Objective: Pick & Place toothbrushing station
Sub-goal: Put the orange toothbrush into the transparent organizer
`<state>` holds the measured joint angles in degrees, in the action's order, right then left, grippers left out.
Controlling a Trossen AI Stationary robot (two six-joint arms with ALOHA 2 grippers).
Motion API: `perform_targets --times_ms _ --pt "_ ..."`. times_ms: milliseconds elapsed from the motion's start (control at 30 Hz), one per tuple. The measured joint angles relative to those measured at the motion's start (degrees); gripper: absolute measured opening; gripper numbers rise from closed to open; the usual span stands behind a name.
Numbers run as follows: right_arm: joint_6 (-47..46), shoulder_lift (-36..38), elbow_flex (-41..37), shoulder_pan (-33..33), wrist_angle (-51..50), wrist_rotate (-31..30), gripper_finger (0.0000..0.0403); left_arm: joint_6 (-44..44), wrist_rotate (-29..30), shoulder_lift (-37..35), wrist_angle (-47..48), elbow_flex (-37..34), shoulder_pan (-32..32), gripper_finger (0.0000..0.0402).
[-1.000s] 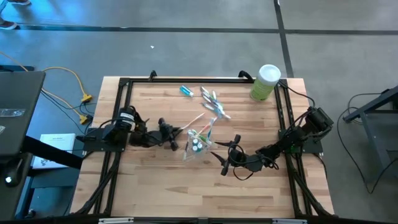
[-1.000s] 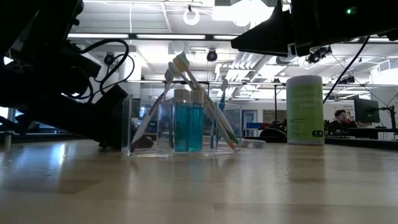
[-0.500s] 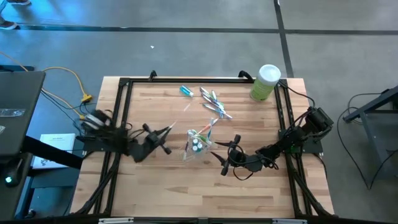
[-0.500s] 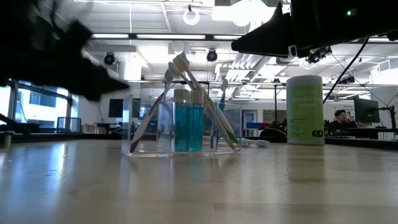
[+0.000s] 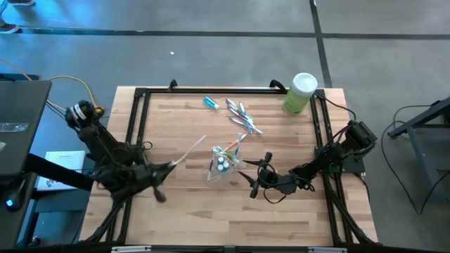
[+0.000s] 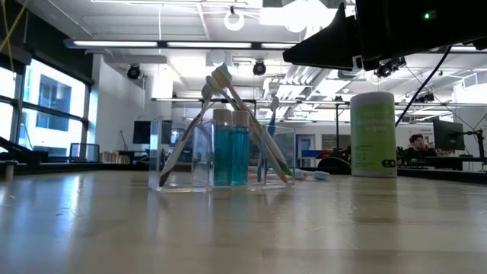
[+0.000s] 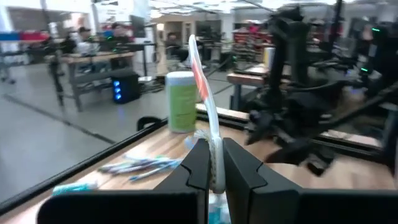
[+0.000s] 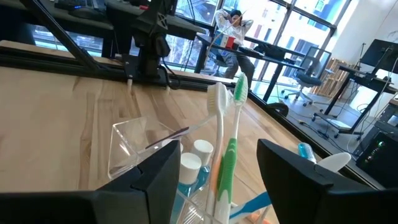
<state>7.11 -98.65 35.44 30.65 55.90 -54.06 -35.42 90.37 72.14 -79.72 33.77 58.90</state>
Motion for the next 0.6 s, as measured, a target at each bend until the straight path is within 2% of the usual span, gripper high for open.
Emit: perform_targets --times_ms 167,367,600 --pt "0.0 0.0 0.0 0.0 0.0 0.0 0.0205 0.4 -0.1 1.2 16.3 10.5 0.9 0.0014" --pt "0.0 0.0 0.0 0.0 0.0 0.0 0.0205 -5.9 -0.2 5.4 25.7 21.0 0.8 0.0014" --pt "0.0 0.0 0.0 0.0 -0.1 0.0 0.0205 -7.2 -1.6 8.5 42.8 24.3 1.7 0.0014"
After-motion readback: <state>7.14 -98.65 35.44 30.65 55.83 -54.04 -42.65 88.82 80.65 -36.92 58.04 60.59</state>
